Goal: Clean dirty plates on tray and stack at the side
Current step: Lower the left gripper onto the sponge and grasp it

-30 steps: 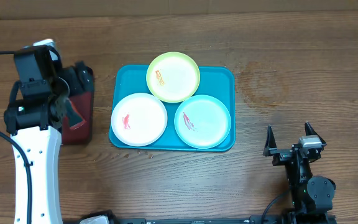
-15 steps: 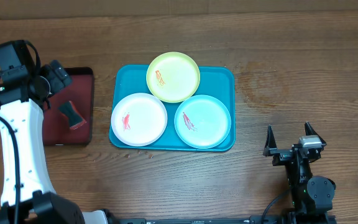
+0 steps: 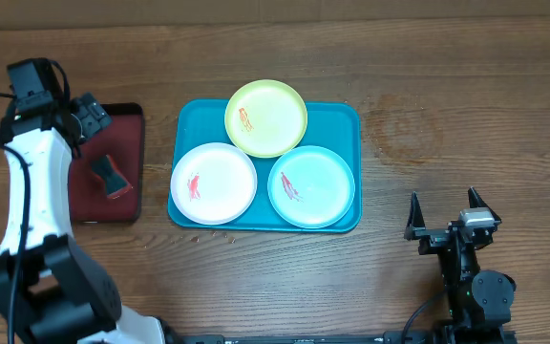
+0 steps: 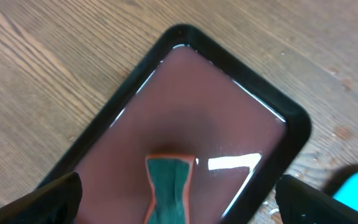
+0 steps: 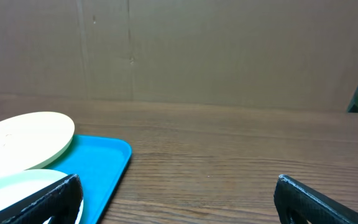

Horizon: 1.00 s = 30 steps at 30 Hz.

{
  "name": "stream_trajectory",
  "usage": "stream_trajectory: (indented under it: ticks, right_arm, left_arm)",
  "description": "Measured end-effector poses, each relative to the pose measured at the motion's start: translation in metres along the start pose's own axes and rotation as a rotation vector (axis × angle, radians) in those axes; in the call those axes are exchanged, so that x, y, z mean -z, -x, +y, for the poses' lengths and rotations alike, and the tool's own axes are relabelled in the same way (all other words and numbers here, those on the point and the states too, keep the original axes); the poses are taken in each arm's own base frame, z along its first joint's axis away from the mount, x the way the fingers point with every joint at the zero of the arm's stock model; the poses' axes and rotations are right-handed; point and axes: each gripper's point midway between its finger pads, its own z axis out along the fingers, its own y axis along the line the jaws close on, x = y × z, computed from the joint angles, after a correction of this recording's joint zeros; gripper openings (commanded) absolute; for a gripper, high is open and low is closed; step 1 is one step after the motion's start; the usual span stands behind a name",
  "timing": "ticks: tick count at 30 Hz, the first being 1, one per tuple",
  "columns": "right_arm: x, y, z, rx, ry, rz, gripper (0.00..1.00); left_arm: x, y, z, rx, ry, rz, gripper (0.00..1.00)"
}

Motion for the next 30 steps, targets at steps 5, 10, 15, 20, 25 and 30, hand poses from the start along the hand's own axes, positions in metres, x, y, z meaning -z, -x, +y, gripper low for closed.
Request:
stream_trajectory:
  ticks: [5, 10, 15, 20, 25, 30]
  right_arm:
    - [0.000, 0.000, 0.000, 0.000, 0.000, -0.001, 1.00]
    - [0.000, 0.000, 0.000, 0.000, 0.000, 0.000, 1.00]
    - [0.000, 0.000, 0.000, 0.000, 0.000, 0.000, 1.00]
    - [0.000, 0.000, 0.000, 0.000, 0.000, 0.000, 1.00]
    - [0.000, 0.000, 0.000, 0.000, 0.000, 0.000, 1.00]
    - [0.000, 0.000, 0.000, 0.000, 0.000, 0.000, 1.00]
  left_arm:
    - [-0.026, -0.020, 0.000, 0.018, 0.017, 0.086, 0.85]
    - [-0.045, -0.052, -0.005, 0.005, -0.001, 0.224, 0.86]
    - [-0.068, -0.079, -0.004, -0.005, 0.010, 0.331, 0.86]
    - [-0.082, -0.091, -0.002, -0.011, 0.028, 0.373, 0.86]
    - [-0.086, -0.089, 0.002, -0.011, 0.049, 0.360, 0.79]
    - [-0.087, -0.086, 0.006, -0.007, 0.061, 0.348, 0.70]
